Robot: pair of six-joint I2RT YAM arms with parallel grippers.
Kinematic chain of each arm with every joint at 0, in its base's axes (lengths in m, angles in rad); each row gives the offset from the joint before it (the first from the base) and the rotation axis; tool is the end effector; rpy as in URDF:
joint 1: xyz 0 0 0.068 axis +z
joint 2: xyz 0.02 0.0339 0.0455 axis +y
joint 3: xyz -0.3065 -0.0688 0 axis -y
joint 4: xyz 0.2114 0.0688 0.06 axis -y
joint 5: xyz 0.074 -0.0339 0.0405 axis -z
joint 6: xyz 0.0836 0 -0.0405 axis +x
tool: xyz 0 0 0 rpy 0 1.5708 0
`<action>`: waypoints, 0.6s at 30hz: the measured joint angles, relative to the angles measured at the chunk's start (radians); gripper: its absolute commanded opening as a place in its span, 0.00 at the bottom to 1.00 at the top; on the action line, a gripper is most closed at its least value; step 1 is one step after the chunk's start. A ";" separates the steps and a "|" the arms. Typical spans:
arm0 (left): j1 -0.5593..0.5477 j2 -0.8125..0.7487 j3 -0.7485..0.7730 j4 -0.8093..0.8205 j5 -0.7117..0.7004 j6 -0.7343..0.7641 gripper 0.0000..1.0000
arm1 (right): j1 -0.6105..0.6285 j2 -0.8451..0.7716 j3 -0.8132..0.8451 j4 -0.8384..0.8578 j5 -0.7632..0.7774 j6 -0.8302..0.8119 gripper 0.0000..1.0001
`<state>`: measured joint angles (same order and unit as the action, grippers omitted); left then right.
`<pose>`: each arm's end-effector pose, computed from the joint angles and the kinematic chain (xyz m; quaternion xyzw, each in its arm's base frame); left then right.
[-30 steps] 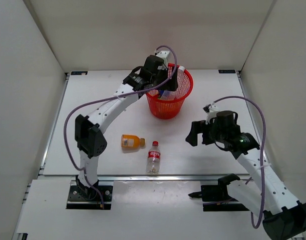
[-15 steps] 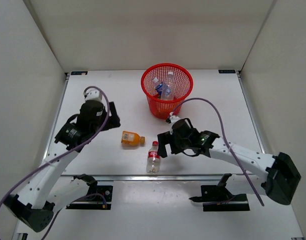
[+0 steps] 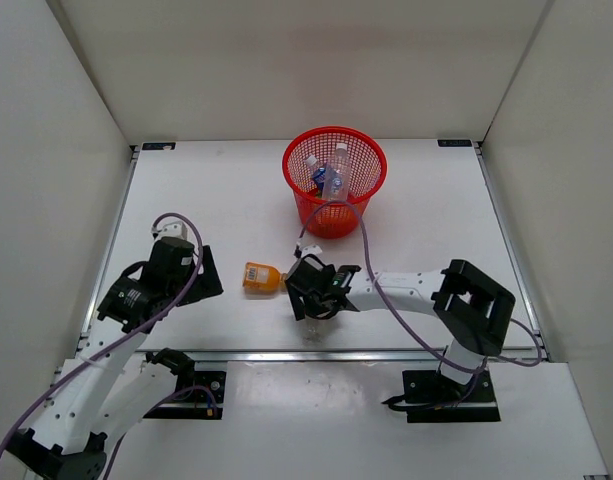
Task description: Put the plastic bottles in the bin
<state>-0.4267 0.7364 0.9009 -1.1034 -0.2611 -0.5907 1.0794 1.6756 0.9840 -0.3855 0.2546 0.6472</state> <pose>0.0845 -0.0147 0.2883 -0.1175 0.9359 -0.0420 0.3293 0.1727 0.2780 0.1933 -0.1759 0.9461 0.1042 0.2511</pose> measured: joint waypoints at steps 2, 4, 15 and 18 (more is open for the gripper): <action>0.002 0.006 0.000 -0.011 0.002 0.009 0.98 | 0.020 0.023 0.035 -0.031 0.045 0.013 0.46; 0.005 0.011 0.001 -0.018 0.003 0.021 0.99 | 0.041 0.027 0.057 -0.066 0.080 0.018 0.35; 0.018 0.126 0.020 0.061 0.068 0.094 0.99 | -0.033 -0.215 0.240 -0.256 0.006 -0.253 0.23; 0.027 0.173 0.024 0.097 0.085 0.112 0.99 | -0.126 -0.265 0.408 -0.222 -0.078 -0.376 0.25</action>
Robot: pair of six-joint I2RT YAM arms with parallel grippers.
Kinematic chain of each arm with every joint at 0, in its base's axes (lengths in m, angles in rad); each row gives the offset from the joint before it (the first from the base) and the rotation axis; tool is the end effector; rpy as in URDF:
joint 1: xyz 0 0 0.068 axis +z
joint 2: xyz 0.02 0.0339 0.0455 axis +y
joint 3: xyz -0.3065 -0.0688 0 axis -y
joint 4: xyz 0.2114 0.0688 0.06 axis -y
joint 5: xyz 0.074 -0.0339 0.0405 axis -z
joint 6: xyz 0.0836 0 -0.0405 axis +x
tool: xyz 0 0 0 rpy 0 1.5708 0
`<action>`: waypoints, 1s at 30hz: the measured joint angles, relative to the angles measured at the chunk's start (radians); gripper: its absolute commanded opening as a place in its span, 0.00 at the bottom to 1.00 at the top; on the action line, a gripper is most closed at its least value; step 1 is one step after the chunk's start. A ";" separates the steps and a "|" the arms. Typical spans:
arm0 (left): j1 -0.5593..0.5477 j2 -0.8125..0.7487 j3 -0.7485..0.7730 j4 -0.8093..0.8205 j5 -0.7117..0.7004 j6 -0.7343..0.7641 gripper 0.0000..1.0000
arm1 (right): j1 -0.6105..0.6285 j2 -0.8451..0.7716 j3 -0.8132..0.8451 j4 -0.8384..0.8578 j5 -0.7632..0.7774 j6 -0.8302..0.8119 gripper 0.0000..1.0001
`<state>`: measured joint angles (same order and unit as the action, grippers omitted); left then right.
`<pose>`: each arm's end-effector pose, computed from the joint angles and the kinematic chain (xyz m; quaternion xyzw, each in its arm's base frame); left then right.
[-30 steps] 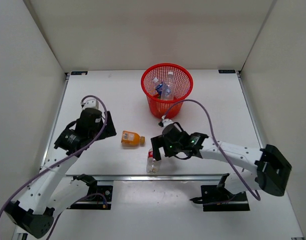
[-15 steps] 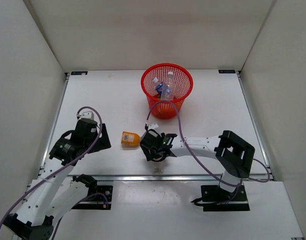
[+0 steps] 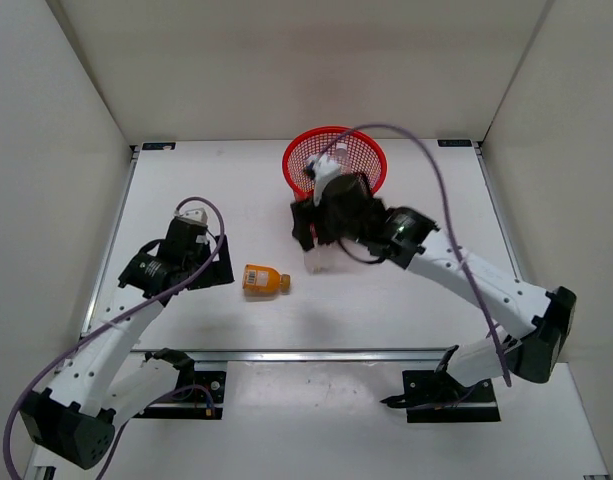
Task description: Put the plastic bottles in the bin
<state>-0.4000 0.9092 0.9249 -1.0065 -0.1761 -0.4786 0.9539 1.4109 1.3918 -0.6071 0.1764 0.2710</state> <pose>0.1234 -0.0363 0.2879 -0.0626 0.9528 -0.0449 0.2936 0.1915 0.2447 0.3804 -0.2593 0.8493 0.1963 0.4159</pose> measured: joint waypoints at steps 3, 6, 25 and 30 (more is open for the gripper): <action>0.014 0.049 0.014 0.031 0.012 0.018 0.99 | -0.134 -0.004 0.148 0.070 -0.081 -0.106 0.26; 0.019 0.103 0.042 0.050 0.026 0.045 0.99 | -0.274 0.042 0.274 0.120 -0.140 -0.188 0.27; -0.028 0.587 0.278 0.210 0.269 0.269 0.99 | -0.615 0.419 0.420 0.180 -0.330 -0.274 0.99; -0.069 0.702 0.301 0.230 0.282 0.338 0.99 | -0.629 0.347 0.363 0.191 -0.336 -0.251 0.99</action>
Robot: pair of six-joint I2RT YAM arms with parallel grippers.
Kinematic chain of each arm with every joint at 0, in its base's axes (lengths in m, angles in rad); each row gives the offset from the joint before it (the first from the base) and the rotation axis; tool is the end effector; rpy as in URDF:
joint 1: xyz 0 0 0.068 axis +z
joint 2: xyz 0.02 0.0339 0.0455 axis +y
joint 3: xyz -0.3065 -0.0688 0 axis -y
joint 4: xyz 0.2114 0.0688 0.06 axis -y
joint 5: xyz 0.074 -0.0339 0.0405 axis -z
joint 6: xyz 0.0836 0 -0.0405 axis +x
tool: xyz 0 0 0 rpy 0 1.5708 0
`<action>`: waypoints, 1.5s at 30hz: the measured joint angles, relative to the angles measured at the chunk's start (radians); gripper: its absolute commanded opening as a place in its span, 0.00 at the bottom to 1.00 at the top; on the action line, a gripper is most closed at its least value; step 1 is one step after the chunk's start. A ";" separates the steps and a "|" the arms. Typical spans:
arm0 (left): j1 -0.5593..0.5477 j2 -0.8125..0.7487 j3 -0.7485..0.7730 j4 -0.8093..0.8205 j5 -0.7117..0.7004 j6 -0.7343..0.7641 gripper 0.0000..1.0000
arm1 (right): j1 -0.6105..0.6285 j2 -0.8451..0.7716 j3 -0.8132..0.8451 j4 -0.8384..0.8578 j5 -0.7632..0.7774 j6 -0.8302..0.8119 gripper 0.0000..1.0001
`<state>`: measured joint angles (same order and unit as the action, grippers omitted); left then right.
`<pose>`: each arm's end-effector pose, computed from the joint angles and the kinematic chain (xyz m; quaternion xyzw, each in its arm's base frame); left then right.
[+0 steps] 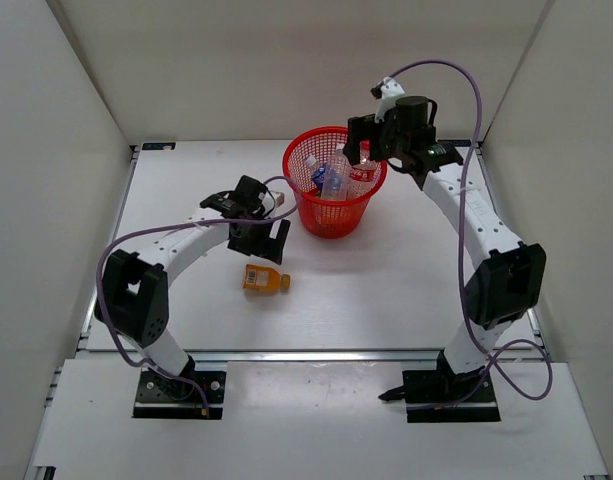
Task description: Put the plastic bottles in the bin
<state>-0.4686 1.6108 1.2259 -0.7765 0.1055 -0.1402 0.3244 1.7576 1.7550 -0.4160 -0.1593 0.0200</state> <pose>0.2755 -0.1493 0.2518 0.1704 0.9629 -0.1101 0.1782 0.4048 0.1501 0.4105 -0.1696 0.8197 0.1588 0.5236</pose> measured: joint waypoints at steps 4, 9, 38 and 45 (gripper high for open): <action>-0.007 0.027 -0.035 0.022 0.052 0.022 0.99 | -0.028 -0.119 -0.134 0.022 -0.008 0.028 0.99; -0.025 -0.034 -0.172 0.082 0.081 0.028 0.99 | -0.047 -0.253 -0.271 0.036 -0.017 0.056 0.99; -0.106 -0.331 -0.154 0.127 -0.070 -0.274 0.37 | -0.322 -0.811 -0.921 -0.086 -0.015 0.192 1.00; -0.112 -0.083 0.514 0.176 -0.133 -0.271 0.43 | -0.339 -0.851 -0.972 -0.122 0.009 0.169 0.99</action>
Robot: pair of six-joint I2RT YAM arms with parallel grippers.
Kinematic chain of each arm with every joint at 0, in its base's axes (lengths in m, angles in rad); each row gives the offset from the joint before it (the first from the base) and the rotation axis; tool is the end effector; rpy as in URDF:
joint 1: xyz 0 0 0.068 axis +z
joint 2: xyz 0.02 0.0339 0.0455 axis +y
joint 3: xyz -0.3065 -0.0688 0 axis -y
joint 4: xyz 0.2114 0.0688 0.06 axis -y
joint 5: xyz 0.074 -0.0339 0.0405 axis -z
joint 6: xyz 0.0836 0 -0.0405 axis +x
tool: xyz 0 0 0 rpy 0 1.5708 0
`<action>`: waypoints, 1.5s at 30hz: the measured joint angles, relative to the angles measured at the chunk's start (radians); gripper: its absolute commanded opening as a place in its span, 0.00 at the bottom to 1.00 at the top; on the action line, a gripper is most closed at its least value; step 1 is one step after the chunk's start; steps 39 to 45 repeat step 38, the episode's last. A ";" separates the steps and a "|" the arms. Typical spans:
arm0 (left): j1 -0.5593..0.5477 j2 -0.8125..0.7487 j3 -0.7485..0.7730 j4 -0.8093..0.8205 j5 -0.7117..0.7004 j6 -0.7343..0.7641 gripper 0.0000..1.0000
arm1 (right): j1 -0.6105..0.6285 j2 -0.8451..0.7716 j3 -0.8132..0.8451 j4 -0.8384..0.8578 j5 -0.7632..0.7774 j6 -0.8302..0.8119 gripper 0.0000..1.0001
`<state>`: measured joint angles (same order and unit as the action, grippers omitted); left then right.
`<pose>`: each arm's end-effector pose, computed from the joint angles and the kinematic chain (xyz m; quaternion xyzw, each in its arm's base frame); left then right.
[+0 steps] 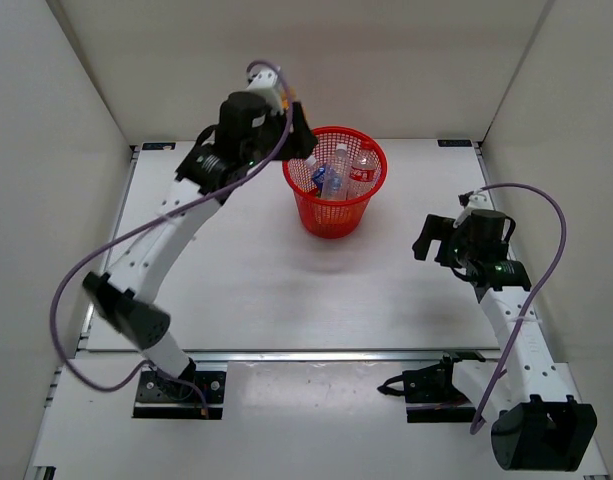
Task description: Put the plastic bottles in the bin
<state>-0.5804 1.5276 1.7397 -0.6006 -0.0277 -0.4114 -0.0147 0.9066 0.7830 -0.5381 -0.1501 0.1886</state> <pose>0.2911 -0.1881 0.4632 0.0624 0.8279 -0.2550 0.4956 0.1720 0.0100 0.2921 0.0582 0.8946 0.1051 0.4303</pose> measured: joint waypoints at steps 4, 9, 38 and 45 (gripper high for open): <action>-0.011 0.296 0.371 -0.038 -0.014 0.010 0.50 | -0.007 -0.014 -0.009 -0.001 0.010 -0.010 0.99; 0.013 0.447 0.354 -0.105 -0.006 0.002 0.79 | -0.021 -0.014 -0.009 -0.001 0.023 -0.018 0.99; 0.208 -0.641 -0.857 -0.286 -0.245 -0.099 0.99 | 0.002 -0.007 0.034 -0.147 0.058 0.000 0.99; 0.208 -0.641 -0.857 -0.286 -0.245 -0.099 0.99 | 0.002 -0.007 0.034 -0.147 0.058 0.000 0.99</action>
